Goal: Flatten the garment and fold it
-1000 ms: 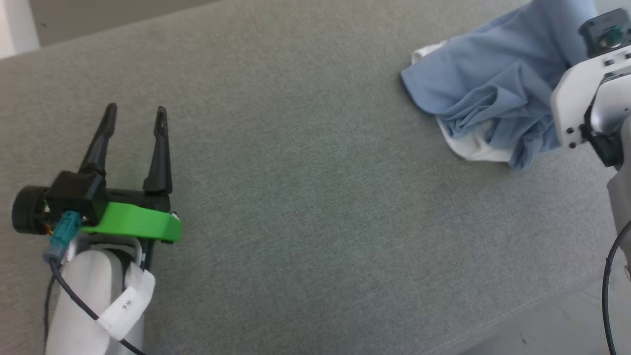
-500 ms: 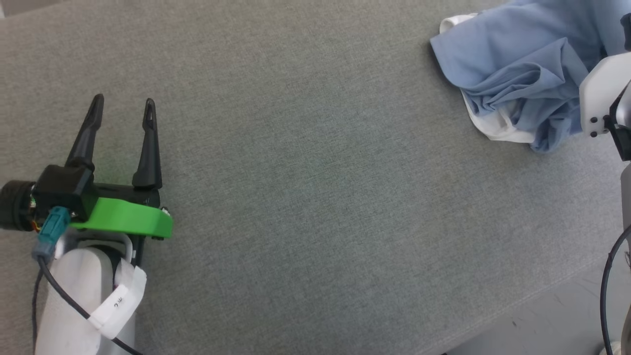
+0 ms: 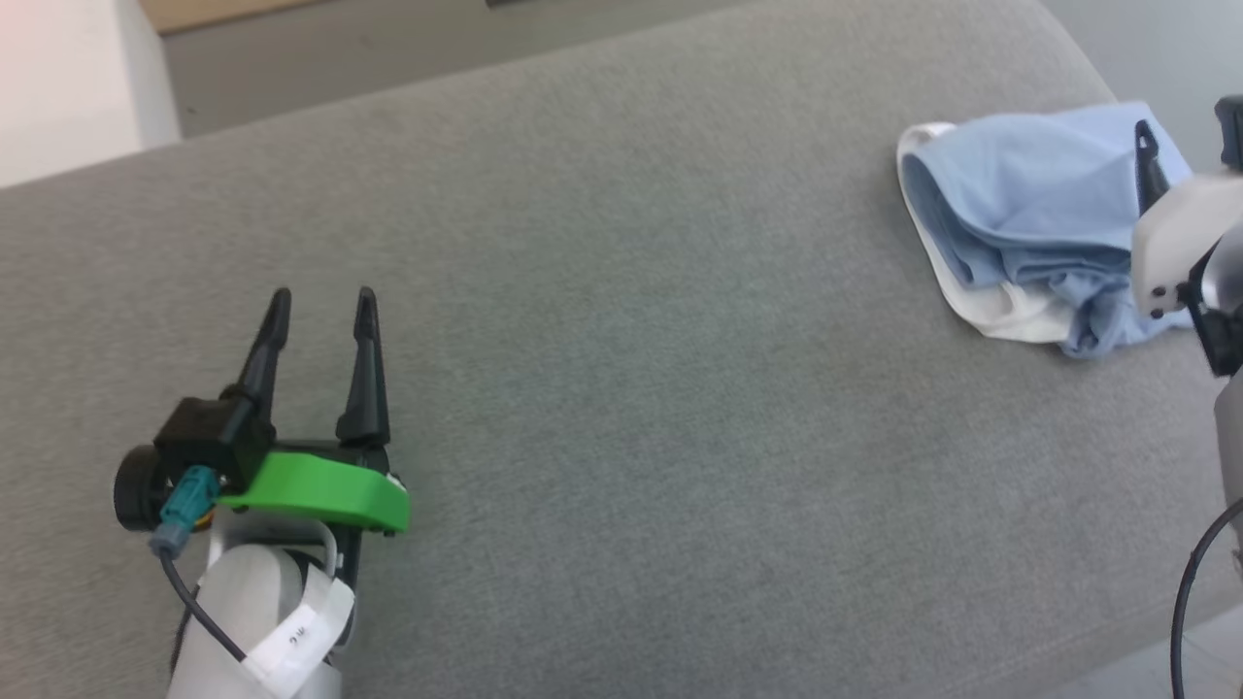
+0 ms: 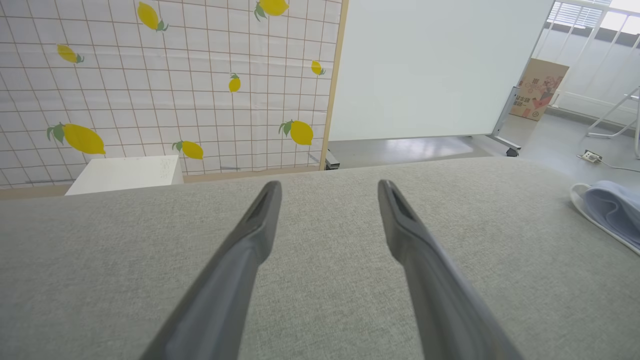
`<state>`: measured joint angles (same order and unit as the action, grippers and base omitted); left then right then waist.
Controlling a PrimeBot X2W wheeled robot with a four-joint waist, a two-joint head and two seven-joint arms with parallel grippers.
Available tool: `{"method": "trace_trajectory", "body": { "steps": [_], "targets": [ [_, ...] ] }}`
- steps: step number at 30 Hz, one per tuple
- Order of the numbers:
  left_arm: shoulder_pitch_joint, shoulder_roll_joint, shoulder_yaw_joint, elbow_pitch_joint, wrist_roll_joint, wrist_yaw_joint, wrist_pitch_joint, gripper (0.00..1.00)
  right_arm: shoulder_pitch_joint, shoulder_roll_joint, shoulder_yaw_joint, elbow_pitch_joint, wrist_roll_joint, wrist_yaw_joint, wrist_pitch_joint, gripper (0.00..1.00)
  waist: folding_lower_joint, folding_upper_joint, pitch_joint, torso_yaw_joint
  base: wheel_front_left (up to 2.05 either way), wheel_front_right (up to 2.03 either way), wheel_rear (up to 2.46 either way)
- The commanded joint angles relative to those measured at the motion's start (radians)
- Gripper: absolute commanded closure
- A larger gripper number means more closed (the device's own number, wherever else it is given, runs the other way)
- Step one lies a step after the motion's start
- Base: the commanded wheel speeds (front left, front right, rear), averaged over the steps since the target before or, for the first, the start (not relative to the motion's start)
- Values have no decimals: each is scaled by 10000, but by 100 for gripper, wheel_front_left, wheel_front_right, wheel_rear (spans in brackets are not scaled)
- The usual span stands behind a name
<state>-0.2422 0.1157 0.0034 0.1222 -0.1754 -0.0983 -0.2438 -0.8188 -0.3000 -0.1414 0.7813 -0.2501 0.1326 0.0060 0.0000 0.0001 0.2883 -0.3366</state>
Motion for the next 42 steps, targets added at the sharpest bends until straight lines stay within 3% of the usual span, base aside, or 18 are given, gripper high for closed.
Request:
{"method": "trace_trajectory", "body": {
  "steps": [1,12,19,20,28,42],
  "targets": [
    [128,-75,-52,131,-116,18,-87,0,287,60,116,-210,359,-19,-238,0,0,-1,-1052,912,0,0,0],
    [474,-430,-273,1009,-566,16,-173,0,3337,497,904,-3541,2789,-19,-1535,0,0,-1,-2215,2300,0,0,0],
    [693,-517,-319,1086,-562,15,-177,0,5571,1340,700,-5604,3213,-19,-2023,0,0,-1,-2454,2870,0,0,0],
    [811,-548,-326,1081,-565,13,-178,0,6265,1690,625,-6083,3218,-19,-2201,0,0,-1,-2502,2994,0,0,0],
    [1183,-615,-436,1062,-587,22,-179,0,7657,2317,451,-6975,2834,-19,-2428,0,0,-1,-2673,3230,0,0,0],
    [1494,-652,-739,1068,-850,150,-179,0,8523,2493,393,-7377,2776,-19,-2283,0,0,-1,-2788,3485,0,0,0]
  ]
}}
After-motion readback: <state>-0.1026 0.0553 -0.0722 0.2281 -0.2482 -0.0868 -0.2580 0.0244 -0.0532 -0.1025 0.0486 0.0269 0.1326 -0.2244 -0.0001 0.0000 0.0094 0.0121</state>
